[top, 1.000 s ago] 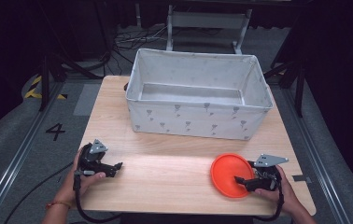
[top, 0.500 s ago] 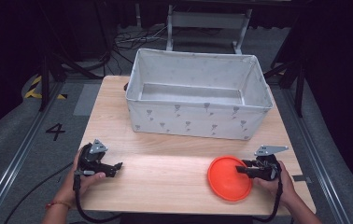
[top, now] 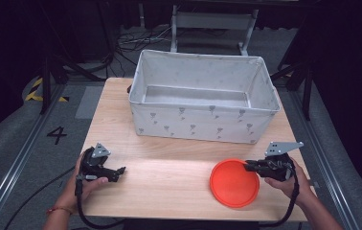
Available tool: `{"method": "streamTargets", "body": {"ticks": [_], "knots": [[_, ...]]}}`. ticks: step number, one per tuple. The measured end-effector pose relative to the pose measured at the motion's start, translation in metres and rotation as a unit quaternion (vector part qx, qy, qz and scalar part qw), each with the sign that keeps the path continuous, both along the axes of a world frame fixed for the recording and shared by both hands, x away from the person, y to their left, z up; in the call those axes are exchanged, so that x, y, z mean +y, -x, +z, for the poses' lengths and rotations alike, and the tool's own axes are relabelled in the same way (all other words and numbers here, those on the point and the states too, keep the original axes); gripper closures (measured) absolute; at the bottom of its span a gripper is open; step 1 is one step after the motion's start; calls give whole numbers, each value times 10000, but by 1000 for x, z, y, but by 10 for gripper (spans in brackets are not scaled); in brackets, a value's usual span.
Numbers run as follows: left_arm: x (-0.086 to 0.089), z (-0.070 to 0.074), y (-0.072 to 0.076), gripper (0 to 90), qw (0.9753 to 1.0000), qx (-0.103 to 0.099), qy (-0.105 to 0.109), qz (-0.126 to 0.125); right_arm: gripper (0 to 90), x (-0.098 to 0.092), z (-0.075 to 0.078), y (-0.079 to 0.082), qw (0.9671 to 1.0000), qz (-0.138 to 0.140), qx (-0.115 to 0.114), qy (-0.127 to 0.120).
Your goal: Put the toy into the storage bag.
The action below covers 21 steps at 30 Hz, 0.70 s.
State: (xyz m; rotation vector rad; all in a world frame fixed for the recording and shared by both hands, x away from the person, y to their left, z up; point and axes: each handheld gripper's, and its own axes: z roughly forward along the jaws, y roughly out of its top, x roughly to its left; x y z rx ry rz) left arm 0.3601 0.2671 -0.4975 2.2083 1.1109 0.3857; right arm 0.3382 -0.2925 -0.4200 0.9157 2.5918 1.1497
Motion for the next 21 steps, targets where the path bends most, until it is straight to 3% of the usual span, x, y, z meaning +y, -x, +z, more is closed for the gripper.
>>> {"method": "streamTargets", "body": {"ticks": [3, 9, 18, 21], "knots": [[0, 0, 0, 4, 10000, 0, 0, -1, 821, 10, 15, 7, 9990, 144, -281, 331], [0, 0, 0, 4, 10000, 5, 10, 4, 823, 20, 43, 14, 9941, 370, -707, 729], [0, 0, 0, 4, 10000, 4, 7, 5, 824, 19, 72, 13, 9899, 513, -932, 935], [0, 0, 0, 4, 10000, 4, 8, 4, 823, 17, 86, 15, 9878, 694, -1027, 946]]}}
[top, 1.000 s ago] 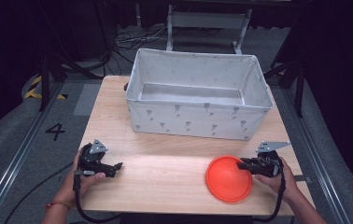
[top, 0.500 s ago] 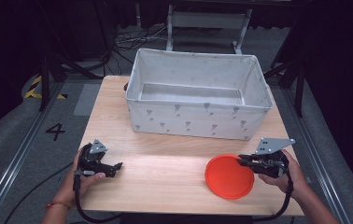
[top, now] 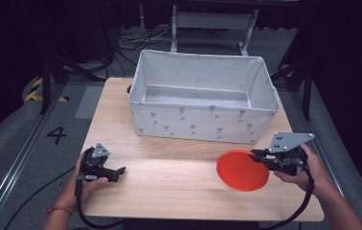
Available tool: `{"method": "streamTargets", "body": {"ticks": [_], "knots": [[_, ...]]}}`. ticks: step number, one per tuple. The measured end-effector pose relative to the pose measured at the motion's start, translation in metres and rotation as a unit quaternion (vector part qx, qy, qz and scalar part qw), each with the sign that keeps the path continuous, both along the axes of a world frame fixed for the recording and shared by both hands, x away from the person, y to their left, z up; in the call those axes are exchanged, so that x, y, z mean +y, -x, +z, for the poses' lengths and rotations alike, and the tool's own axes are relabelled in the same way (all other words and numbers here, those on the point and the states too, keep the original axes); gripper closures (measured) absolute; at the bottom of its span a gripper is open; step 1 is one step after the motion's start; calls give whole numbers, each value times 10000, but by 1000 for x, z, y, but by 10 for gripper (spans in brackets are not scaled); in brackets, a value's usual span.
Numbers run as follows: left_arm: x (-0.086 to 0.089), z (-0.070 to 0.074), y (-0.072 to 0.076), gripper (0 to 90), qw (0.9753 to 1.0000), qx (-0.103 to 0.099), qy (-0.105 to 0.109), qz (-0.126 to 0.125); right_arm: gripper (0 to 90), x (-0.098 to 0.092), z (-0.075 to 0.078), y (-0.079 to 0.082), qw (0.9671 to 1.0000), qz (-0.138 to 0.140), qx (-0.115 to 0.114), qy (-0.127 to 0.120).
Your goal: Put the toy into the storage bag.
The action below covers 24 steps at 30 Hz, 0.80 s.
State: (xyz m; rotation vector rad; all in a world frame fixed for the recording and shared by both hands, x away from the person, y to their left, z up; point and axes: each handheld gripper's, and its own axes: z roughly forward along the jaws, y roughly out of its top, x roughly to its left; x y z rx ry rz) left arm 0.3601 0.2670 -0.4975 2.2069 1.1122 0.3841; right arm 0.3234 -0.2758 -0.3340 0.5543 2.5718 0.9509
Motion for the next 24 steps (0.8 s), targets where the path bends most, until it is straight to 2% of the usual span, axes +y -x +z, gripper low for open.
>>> {"method": "streamTargets", "body": {"ticks": [9, 16, 24], "knots": [[0, 0, 0, 5, 10000, -3, -5, -10, 823, -11, 31, 2, 9995, 115, -254, -143], [0, 0, 0, 5, 10000, 1, -2, -9, 823, -15, 51, 4, 9989, 145, -433, -131], [0, 0, 0, 5, 10000, -2, -4, -5, 823, -14, 82, -3, 9974, 89, -669, -252]]}}
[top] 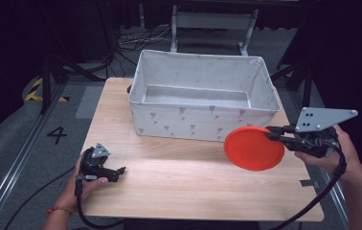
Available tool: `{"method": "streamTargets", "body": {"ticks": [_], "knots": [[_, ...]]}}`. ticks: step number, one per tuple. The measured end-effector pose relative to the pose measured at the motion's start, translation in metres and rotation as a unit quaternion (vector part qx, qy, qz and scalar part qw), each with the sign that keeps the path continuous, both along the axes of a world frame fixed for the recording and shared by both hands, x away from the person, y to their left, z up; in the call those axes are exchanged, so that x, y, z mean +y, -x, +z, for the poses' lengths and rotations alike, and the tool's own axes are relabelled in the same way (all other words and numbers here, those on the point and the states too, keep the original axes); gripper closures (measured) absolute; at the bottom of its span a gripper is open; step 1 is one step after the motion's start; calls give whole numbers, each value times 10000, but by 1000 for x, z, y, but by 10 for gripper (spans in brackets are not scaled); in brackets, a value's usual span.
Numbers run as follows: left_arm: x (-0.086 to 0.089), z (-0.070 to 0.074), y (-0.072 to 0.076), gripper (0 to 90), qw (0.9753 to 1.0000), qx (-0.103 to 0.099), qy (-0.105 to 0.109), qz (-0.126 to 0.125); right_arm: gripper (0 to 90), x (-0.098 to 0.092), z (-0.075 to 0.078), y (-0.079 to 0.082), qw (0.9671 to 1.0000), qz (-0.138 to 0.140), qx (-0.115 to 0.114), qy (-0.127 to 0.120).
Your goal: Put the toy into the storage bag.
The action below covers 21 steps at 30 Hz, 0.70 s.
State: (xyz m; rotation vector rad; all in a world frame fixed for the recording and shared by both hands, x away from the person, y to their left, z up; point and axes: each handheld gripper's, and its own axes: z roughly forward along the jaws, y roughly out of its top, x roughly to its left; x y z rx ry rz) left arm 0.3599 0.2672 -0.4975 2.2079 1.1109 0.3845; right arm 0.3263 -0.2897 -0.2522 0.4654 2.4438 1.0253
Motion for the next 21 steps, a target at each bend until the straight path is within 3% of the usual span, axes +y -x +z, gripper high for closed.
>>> {"method": "streamTargets", "body": {"ticks": [13, 21], "knots": [[0, 0, 0, 5, 10000, -4, -2, -7, 824, 1, 46, -17, 9991, -125, -362, -197], [0, 0, 0, 5, 10000, -3, -3, -10, 823, 0, 66, -41, 9977, -300, -480, -370]]}}
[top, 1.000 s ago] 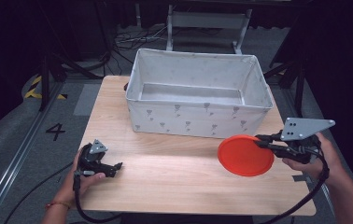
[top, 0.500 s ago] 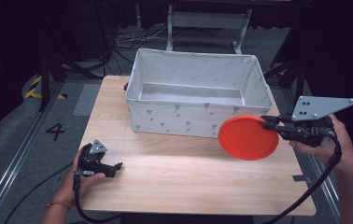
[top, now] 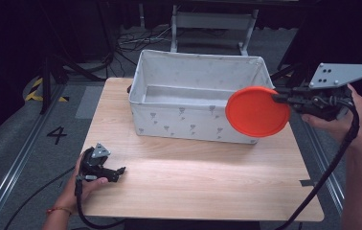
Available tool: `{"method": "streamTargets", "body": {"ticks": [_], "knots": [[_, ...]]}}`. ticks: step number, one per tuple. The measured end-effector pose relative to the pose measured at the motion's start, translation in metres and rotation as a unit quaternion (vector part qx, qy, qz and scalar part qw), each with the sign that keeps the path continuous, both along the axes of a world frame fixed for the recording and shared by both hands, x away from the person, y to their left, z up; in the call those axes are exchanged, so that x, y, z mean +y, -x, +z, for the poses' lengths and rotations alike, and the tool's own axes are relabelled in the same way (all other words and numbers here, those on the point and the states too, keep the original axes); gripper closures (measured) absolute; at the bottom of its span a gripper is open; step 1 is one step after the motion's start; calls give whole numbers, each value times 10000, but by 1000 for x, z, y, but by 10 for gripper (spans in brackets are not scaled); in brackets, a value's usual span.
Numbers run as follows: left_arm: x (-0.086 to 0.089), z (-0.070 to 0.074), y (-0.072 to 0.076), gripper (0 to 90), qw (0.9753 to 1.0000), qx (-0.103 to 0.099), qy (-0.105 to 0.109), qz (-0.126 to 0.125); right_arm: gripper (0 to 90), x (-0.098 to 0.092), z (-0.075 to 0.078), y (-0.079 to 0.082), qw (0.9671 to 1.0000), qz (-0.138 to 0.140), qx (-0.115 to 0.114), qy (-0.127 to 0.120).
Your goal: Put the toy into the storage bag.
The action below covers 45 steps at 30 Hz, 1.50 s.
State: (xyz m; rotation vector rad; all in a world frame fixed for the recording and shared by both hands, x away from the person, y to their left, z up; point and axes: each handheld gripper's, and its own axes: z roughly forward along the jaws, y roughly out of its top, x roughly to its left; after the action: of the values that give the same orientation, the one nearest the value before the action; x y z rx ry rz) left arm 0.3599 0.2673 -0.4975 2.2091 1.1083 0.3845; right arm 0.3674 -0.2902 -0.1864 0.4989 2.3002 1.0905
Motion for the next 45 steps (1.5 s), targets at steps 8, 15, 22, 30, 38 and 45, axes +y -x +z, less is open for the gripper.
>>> {"method": "streamTargets", "body": {"ticks": [8, 15, 22, 30, 38, 45], "knots": [[0, 0, 0, 5, 10000, 2, 1, 0, 824, 5, 12, -26, 9999, -105, 0, -134], [0, 0, 0, 5, 10000, 6, 0, 1, 823, 14, 18, -47, 9996, -237, 24, -127], [0, 0, 0, 5, 10000, 7, 0, 1, 823, 22, 13, -74, 9992, -382, 104, -70], [0, 0, 0, 5, 10000, -1, 0, 2, 822, 29, 3, -102, 9994, -322, 134, 83], [0, 0, 0, 5, 10000, -2, -2, 5, 823, 29, -8, -125, 9980, -497, 304, 250], [0, 0, 2, 6, 10000, 8, 3, 41, 823, 30, -26, -144, 9965, -514, 532, 399]]}}
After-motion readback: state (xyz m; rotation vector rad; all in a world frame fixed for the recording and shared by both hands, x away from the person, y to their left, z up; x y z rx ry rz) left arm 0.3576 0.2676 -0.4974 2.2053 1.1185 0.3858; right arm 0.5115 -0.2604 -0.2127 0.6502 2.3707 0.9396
